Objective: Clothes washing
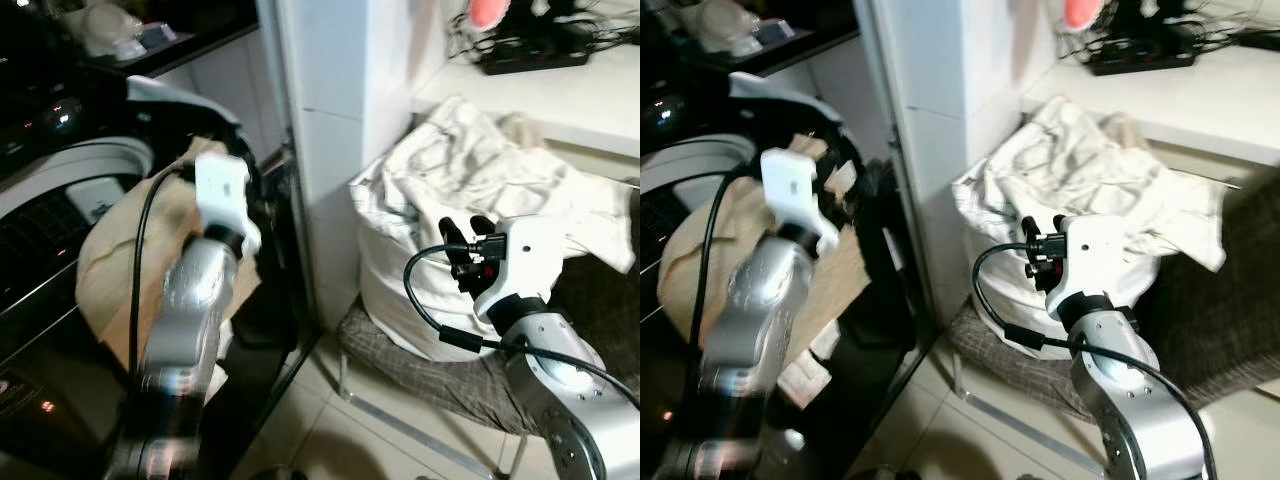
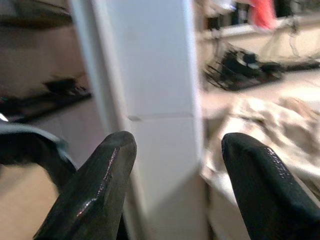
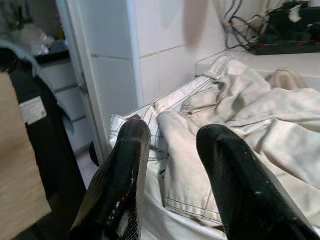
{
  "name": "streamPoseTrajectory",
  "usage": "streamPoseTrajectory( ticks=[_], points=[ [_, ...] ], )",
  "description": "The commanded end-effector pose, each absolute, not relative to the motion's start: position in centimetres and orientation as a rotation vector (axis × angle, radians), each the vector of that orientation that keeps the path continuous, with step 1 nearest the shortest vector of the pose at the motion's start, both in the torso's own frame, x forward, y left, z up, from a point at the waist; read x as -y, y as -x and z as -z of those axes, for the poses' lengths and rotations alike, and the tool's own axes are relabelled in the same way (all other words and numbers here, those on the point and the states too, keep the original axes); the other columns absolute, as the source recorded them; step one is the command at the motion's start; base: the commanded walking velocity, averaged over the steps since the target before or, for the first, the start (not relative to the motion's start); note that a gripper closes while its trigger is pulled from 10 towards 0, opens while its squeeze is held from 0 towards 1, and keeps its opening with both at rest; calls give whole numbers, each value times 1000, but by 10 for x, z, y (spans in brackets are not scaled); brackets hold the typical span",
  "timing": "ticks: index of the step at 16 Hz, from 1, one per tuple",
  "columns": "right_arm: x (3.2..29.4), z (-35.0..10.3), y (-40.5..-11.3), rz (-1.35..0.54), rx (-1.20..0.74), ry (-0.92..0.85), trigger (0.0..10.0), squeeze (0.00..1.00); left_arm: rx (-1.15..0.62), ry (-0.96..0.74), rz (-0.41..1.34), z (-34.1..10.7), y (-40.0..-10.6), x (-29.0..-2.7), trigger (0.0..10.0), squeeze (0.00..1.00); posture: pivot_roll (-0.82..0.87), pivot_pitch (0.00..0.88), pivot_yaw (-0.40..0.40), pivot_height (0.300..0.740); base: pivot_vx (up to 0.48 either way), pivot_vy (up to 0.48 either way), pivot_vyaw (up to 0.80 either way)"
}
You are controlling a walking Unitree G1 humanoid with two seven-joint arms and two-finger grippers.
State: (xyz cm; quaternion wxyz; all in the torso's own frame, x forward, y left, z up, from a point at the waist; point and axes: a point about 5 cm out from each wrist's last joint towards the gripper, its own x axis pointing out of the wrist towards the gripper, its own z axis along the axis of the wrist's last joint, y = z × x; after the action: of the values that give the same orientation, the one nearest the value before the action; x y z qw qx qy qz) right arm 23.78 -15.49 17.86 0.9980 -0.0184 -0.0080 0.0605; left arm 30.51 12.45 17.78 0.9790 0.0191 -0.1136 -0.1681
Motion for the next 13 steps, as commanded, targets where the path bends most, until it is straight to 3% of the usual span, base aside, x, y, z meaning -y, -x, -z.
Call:
streamPoseTrajectory(
  ticks=[1,3,5,13],
  points=[
    [154,-184,-236,-129,52,24,10000,0,215,-50,349,-176,-299,-122,10000,0,-129,0,111,740,0,0,0],
    [153,-184,-234,-158,58,35,10000,0,168,-31,354,-171,-287,-118,10000,0,-123,0,100,740,169,0,0],
    [159,-181,-232,-163,44,40,10000,0,148,-21,348,-172,-279,-110,10000,0,-110,0,70,740,412,0,800],
    [159,-180,-229,-171,46,20,10000,0,118,-62,349,-174,-278,-110,10000,0,-122,0,87,740,412,0,0]
  ],
)
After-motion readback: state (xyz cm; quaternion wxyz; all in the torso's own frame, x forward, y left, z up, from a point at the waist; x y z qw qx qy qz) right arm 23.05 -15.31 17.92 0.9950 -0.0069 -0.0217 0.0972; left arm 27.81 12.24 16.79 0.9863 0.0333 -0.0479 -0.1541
